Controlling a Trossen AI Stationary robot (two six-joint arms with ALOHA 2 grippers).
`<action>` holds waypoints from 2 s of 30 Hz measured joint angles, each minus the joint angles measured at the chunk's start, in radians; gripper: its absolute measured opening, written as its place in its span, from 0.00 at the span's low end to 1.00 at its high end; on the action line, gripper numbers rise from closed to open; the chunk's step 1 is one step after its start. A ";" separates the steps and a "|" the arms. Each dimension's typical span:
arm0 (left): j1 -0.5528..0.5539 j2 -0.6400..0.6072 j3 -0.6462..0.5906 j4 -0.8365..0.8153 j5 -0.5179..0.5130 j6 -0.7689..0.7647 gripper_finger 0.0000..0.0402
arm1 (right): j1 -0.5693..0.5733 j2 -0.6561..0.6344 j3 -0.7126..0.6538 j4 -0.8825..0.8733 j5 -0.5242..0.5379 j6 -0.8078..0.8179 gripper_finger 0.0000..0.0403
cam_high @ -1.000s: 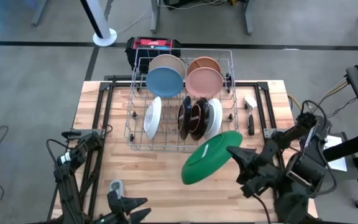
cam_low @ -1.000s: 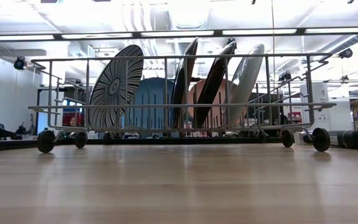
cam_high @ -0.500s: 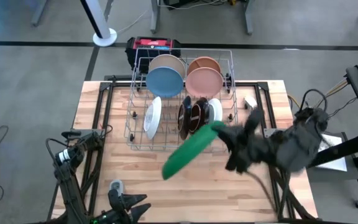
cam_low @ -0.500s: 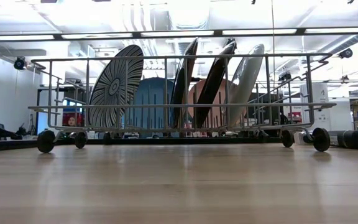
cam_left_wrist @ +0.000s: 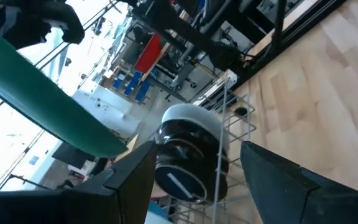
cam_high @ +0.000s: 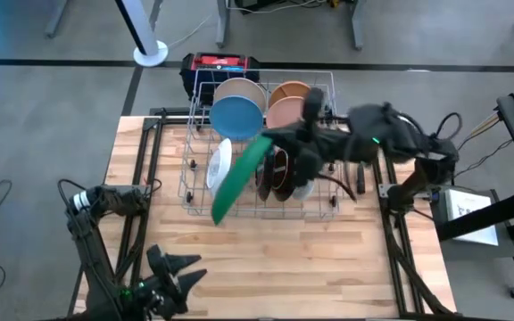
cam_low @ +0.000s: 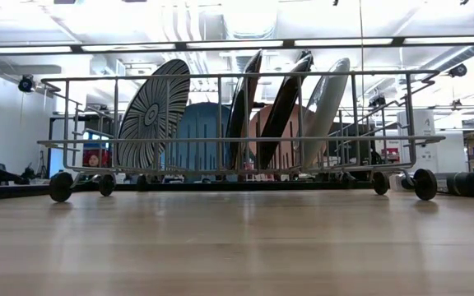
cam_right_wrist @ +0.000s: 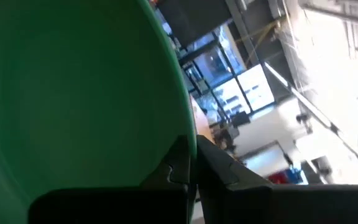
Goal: Sort dishes
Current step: Put the green plate into the dish rack
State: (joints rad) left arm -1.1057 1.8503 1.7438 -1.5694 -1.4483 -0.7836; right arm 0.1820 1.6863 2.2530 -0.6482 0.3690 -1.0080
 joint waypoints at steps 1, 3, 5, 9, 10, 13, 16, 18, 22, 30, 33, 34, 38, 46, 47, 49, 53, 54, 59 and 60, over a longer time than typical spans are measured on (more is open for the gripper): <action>0.000 -0.024 -0.030 -0.002 0.001 -0.012 0.56 | -0.028 0.006 -0.006 0.017 -0.044 -0.012 0.00; 0.000 -0.076 -0.090 -0.001 0.001 -0.046 0.56 | -0.078 0.021 -0.019 0.069 -0.113 -0.042 0.00; 0.000 -0.130 -0.150 -0.002 0.011 -0.087 0.56 | -0.123 0.034 -0.034 0.119 -0.170 -0.077 0.00; -0.001 -0.232 -0.246 -0.002 0.055 -0.190 0.56 | -0.192 0.053 -0.057 0.175 -0.288 -0.125 0.00; -0.002 -0.256 -0.264 -0.002 0.061 -0.216 0.56 | -0.206 0.054 -0.065 0.175 -0.317 -0.132 0.00; -0.003 -0.310 -0.306 -0.002 0.081 -0.267 0.56 | -0.240 0.051 -0.106 0.227 -0.404 -0.135 0.00; -0.003 -0.347 -0.316 -0.002 0.077 -0.277 0.56 | -0.271 0.049 -0.142 0.272 -0.459 -0.141 0.00; -0.003 -0.368 -0.316 -0.002 0.054 -0.279 0.56 | -0.288 0.049 -0.163 0.316 -0.497 -0.148 0.00; -0.003 -0.415 -0.308 -0.001 0.040 -0.290 0.56 | -0.316 0.049 -0.214 0.364 -0.504 -0.213 0.00; -0.004 -0.540 -0.271 -0.001 -0.024 -0.287 0.56 | -0.347 0.049 -0.382 0.557 -0.510 -0.343 0.00; -0.004 -0.599 -0.271 -0.002 -0.037 -0.280 0.56 | -0.349 0.049 -0.453 0.642 -0.533 -0.380 0.00; -0.004 -0.618 -0.273 -0.002 -0.037 -0.280 0.56 | -0.349 0.049 -0.472 0.665 -0.533 -0.385 0.00; -0.004 -0.686 -0.282 -0.002 -0.038 -0.278 0.56 | -0.350 0.049 -0.516 0.691 -0.555 -0.423 0.00; -0.004 -0.765 -0.294 -0.002 -0.059 -0.273 0.56 | -0.357 0.085 -0.569 0.823 -0.584 -0.452 0.00; -0.004 -0.769 -0.294 -0.002 -0.061 -0.273 0.56 | -0.359 0.094 -0.569 0.828 -0.588 -0.452 0.00; -0.004 -0.776 -0.294 -0.002 -0.061 -0.273 0.56 | -0.361 0.113 -0.569 0.848 -0.588 -0.452 0.00; -0.004 -0.779 -0.294 -0.002 -0.061 -0.273 0.56 | -0.362 0.154 -0.569 0.868 -0.588 -0.491 0.00; -0.004 -0.778 -0.294 -0.002 -0.061 -0.273 0.56 | -0.362 0.164 -0.569 0.870 -0.588 -0.497 0.00; -0.004 -0.766 -0.297 -0.002 -0.061 -0.273 0.56 | -0.364 0.207 -0.570 0.882 -0.588 -0.509 0.00; -0.004 -0.762 -0.299 -0.002 -0.060 -0.273 0.56 | -0.364 0.213 -0.570 0.887 -0.588 -0.511 0.00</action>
State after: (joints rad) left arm -1.1095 1.0879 1.4448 -1.5711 -1.5085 -1.0565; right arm -0.1818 1.8989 1.6829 0.2384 -0.2188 -1.5191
